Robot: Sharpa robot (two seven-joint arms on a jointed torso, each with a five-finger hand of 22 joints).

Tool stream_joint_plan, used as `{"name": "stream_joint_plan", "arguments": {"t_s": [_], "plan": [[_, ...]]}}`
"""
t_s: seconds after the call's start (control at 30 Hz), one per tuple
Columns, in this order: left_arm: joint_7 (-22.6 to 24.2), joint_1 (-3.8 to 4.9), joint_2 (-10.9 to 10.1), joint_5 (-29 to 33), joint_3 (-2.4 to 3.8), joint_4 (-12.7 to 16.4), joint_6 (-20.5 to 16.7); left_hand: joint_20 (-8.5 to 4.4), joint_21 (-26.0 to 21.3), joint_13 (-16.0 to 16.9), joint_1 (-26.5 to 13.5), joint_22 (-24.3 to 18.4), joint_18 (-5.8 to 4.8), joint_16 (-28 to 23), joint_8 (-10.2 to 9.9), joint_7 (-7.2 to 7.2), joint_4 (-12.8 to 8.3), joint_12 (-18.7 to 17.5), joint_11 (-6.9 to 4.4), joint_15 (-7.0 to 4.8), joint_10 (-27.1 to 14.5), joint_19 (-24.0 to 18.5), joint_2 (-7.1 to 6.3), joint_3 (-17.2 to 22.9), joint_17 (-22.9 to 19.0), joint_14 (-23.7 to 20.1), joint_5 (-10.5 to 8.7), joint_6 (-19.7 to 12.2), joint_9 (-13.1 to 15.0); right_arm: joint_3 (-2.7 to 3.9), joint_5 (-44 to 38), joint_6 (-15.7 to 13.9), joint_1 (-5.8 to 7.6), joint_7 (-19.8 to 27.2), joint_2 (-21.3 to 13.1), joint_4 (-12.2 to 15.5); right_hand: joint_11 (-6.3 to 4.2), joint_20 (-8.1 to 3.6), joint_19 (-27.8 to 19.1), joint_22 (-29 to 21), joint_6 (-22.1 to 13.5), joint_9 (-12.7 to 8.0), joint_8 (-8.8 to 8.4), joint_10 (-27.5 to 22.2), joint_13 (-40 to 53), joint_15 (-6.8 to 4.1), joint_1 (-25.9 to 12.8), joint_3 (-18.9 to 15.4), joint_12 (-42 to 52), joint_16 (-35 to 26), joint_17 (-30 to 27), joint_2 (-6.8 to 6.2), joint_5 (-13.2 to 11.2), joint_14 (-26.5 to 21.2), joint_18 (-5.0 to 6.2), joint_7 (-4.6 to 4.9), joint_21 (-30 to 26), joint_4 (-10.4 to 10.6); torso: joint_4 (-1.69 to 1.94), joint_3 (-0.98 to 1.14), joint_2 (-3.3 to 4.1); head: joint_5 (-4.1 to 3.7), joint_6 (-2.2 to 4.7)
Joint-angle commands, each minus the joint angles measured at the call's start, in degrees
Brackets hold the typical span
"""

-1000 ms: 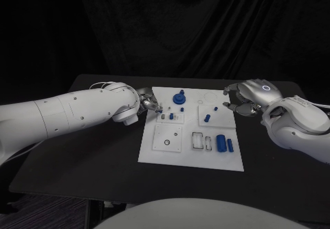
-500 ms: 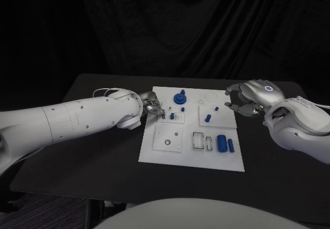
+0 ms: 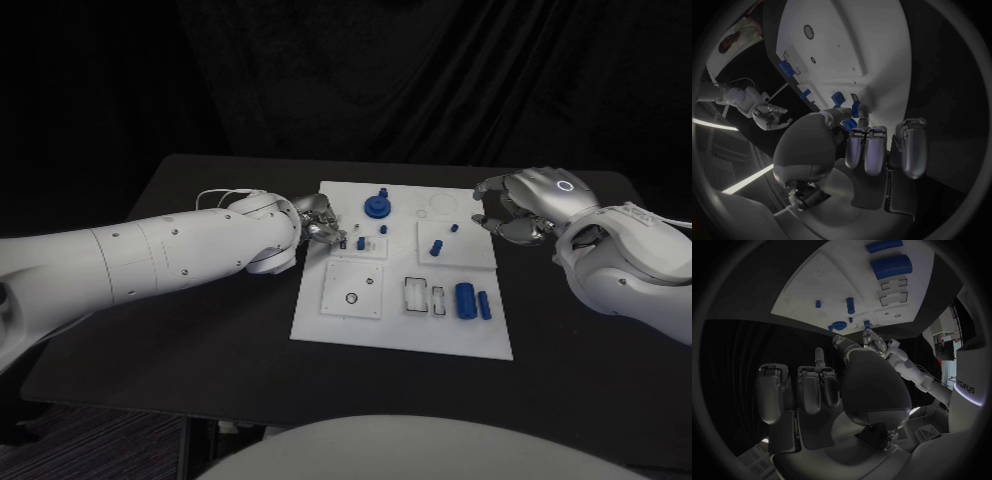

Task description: Assemble the parts on the task board

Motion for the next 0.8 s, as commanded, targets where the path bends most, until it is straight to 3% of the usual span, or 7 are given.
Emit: {"name": "stream_joint_plan", "arguments": {"t_s": [0.03,0.8], "plan": [[0.6,-0.25,-0.1,-0.7,0.01,0.4,-0.4,-0.47,0.1,14.9,-0.2,12.3,0.42,0.1,0.2,-1.09,-2.3,0.2,-0.35,-0.38,6.0,1.9,0.48,2.3,15.1,6.2,0.13,0.9,1.3,0.03,-0.2,-0.4,-0.12,-0.2,-0.1,0.1,-0.14,-0.28,4.0,13.8,-0.2,0.1,0.22,4.4,13.2,-0.08,-0.5,0.2,-0.3,-0.2,12.8,0.17,0.1,5.4,0.04,0.15,-0.2,-0.1,0.01,0.02,-0.06,-0.15,-0.01],[0.1,-0.38,-1.2,-0.7,0.01,2.1,0.7,-0.5,-0.2,14.9,-0.2,12.2,0.49,0.1,0.1,-1.1,-2.4,0.2,-0.38,-0.42,6.0,1.7,0.53,2.5,15.1,6.2,0.29,1.0,1.2,0.03,-0.2,-0.3,-0.16,-0.3,0.0,0.0,-0.16,-0.26,4.0,13.8,0.2,0.5,0.43,4.4,13.2,-0.09,-0.3,0.5,-0.3,-0.2,12.8,0.41,0.1,5.4,0.04,0.1,-0.2,-0.5,-0.01,0.03,-0.1,-0.13,-0.01]]}}
